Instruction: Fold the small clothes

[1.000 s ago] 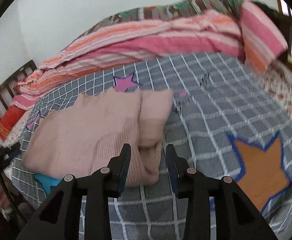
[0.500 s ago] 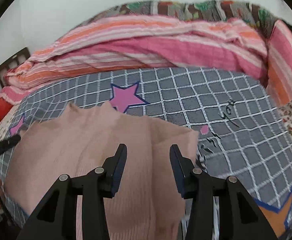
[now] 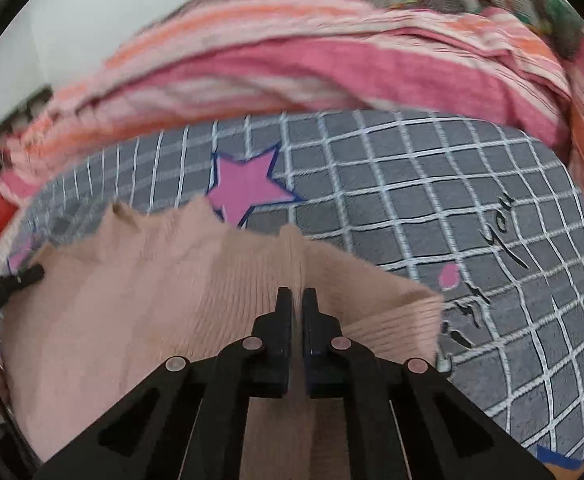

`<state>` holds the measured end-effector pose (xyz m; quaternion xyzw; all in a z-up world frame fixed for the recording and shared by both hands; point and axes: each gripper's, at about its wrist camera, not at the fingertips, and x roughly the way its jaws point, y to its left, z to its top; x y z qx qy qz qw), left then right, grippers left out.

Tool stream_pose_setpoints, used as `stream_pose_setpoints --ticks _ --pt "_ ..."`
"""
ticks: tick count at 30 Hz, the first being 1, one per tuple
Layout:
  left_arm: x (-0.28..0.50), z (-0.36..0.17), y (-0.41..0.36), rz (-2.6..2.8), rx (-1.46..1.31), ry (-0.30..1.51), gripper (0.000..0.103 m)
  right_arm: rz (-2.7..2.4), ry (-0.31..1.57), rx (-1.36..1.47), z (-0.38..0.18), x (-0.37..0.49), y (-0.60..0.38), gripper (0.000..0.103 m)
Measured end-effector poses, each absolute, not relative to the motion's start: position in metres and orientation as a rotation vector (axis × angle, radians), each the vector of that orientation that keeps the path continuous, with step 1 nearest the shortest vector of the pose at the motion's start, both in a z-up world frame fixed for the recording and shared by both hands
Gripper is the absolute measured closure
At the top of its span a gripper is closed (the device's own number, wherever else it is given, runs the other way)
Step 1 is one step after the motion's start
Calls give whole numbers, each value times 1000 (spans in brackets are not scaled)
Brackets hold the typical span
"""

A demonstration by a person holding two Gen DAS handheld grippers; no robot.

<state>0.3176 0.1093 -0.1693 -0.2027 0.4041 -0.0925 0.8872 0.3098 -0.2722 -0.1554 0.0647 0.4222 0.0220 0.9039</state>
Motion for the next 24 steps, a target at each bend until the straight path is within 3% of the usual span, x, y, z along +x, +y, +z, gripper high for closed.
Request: stream_pose_setpoints --ticks 6,10,13,18,21,24 --pt "320 -179 111 -161 -407 909 93 16 935 102 -158 312 -266 97" --pt "307 -173 109 -184 -370 871 74 14 865 53 -130 293 -245 82" --pt "296 -168 103 -165 -307 838 66 45 840 13 -117 282 -220 70" --pt "274 -166 107 -163 -268 784 56 129 853 -9 -122 272 -174 66" --pt "262 -165 113 -149 -246 745 41 147 879 -36 -134 271 -151 63" --pt "254 -163 122 -107 -218 710 39 143 923 -67 -150 278 -131 63"
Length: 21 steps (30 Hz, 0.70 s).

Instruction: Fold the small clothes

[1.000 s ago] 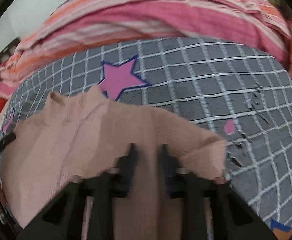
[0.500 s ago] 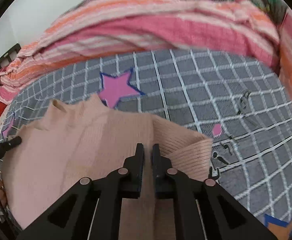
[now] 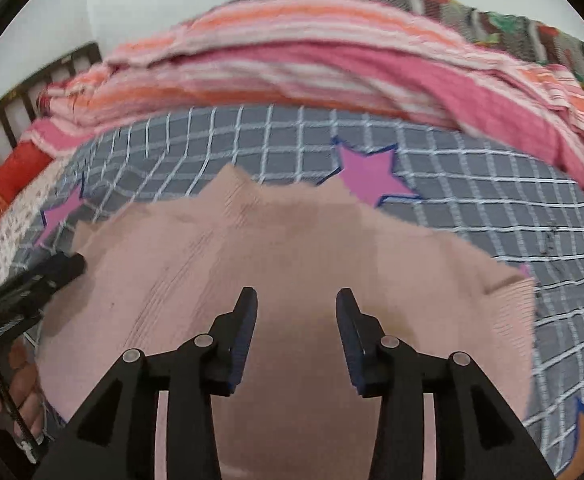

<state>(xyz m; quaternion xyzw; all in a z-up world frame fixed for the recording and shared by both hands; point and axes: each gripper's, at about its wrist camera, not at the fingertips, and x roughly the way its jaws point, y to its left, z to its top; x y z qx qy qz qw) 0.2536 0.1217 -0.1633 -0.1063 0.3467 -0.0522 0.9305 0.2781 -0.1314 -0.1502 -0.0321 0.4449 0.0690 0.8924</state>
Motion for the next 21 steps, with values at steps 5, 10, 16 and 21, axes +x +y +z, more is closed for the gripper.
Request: stream_pose_setpoints --ticks 5,10,16,21 --pt "252 -166 150 -85 -316 699 39 81 941 -109 -162 291 -119 63" --pt "253 -166 165 -60 -357 686 39 44 1026 -83 -172 318 -116 63" --pt "251 -166 166 -71 -366 680 39 19 1060 -135 -181 340 -106 63" --pt "250 -164 159 -92 -346 674 39 5 1068 -131 -184 348 -107 63"
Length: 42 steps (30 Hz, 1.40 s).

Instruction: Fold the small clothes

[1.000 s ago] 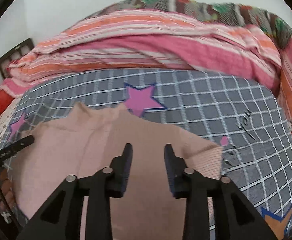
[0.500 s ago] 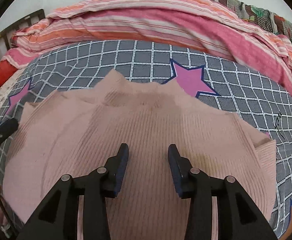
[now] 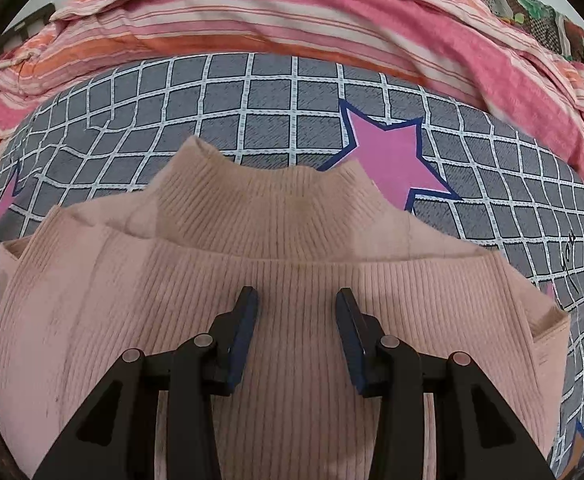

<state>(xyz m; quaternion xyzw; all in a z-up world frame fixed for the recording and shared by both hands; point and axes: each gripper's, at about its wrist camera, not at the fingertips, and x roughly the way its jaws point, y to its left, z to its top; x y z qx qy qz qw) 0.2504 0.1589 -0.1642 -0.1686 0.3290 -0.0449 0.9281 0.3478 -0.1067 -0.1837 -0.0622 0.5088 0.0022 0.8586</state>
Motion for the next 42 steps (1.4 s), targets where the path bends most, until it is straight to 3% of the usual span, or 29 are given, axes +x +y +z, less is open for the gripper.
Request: stream_pose_setpoints --ticks 14,42 --pt "250 -169 166 -161 -452 671 39 52 1030 -118 -156 274 -99 65" --pt "159 -198 143 -177 -421 672 38 83 838 -248 -173 137 -90 66"
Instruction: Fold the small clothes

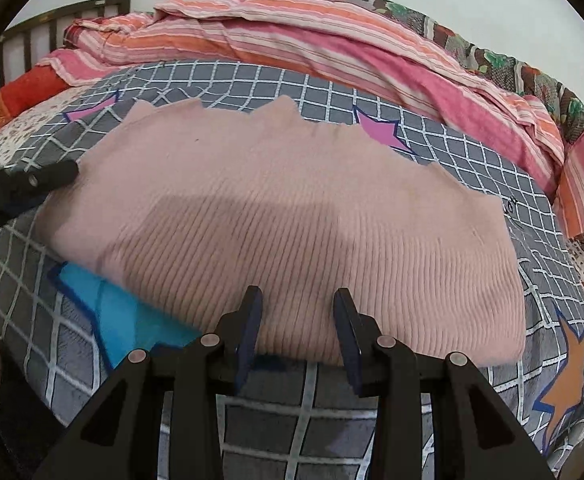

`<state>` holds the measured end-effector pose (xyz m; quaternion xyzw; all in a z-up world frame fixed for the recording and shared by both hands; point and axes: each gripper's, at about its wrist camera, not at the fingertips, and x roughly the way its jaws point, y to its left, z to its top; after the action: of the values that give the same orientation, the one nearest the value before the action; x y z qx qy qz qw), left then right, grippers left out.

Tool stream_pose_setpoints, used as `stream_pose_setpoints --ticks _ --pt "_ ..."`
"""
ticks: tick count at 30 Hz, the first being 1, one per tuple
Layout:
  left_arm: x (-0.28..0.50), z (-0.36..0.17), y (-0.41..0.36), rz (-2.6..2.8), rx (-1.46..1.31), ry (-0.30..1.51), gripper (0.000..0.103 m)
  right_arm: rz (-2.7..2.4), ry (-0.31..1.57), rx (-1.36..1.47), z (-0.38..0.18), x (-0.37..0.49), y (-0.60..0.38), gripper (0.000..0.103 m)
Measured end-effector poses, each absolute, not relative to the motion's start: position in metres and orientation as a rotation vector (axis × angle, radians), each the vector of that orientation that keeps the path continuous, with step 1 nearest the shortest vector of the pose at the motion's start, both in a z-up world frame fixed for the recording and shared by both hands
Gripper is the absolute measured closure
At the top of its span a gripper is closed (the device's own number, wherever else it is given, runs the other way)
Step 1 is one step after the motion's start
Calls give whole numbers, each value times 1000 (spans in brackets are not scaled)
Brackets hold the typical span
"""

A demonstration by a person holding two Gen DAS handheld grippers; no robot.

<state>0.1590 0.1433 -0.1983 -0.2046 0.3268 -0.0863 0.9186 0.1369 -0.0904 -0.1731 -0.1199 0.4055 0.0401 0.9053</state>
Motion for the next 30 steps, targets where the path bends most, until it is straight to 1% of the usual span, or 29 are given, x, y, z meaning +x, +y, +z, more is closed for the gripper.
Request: stream_pose_setpoints --ticks 6,10,12,14,15,18,21,25,27,29,30 --pt "143 -209 135 -178 -425 691 38 151 777 -90 -150 142 -115 65" --pt "130 -212 127 -162 -414 695 38 143 724 -19 -131 166 -138 64" --pt "125 -214 124 -172 -437 701 36 140 695 0 -119 180 -152 64" --pt "124 -214 122 -191 -463 703 36 117 652 1 -108 190 -169 62" --pt "126 -213 121 -203 -485 703 36 102 634 1 -106 192 -177 59" --pt "137 -212 119 -216 -551 703 36 60 609 36 -109 191 -207 56" --pt "156 -212 114 -169 -600 688 37 61 651 127 -115 191 -243 56" --pt "182 -210 100 -125 -624 666 37 -3 629 188 -115 185 -282 56" --pt "191 -207 96 -90 -635 638 39 -13 630 219 -120 182 -300 56" --pt "199 -203 94 -62 -629 623 48 -1 649 260 -127 181 -317 56" --pt "204 -203 95 -51 -636 624 51 -1 655 274 -129 179 -323 56"
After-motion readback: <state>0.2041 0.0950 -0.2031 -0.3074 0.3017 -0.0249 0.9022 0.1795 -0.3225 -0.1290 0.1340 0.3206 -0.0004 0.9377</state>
